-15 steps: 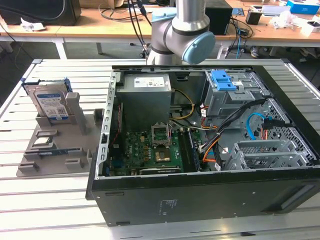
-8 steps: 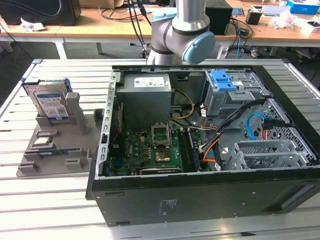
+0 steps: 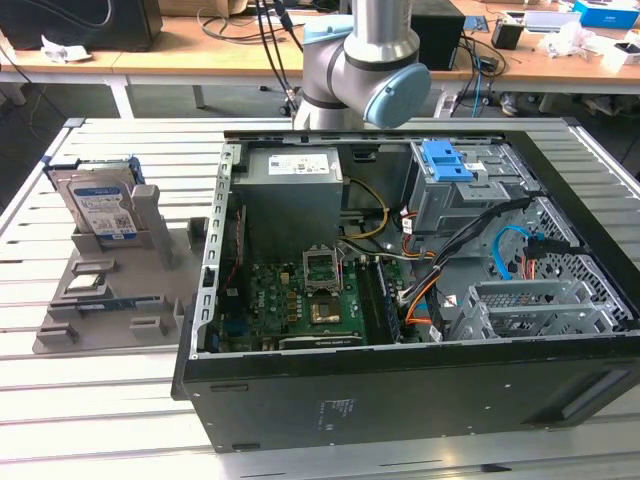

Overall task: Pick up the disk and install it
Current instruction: 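Pick up the disk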

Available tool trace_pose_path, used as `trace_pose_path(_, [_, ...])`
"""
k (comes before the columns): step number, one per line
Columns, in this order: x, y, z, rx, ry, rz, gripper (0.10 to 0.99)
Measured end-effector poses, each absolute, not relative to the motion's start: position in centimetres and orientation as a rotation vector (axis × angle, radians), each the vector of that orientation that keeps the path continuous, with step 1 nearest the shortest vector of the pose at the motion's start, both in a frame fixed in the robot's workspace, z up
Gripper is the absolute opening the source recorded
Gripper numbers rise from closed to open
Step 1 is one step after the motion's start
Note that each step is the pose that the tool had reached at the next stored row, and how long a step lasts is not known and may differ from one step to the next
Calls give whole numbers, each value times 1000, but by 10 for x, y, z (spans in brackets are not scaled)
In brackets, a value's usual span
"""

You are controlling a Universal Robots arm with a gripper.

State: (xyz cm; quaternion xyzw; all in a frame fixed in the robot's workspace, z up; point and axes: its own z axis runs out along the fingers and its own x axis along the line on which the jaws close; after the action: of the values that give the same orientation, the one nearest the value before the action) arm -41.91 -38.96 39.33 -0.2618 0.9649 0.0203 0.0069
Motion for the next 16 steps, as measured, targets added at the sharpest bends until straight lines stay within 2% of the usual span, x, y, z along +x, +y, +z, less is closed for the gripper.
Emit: trace_pose_path(16, [-419, -390, 393, -1386, 2812, 67, 106])
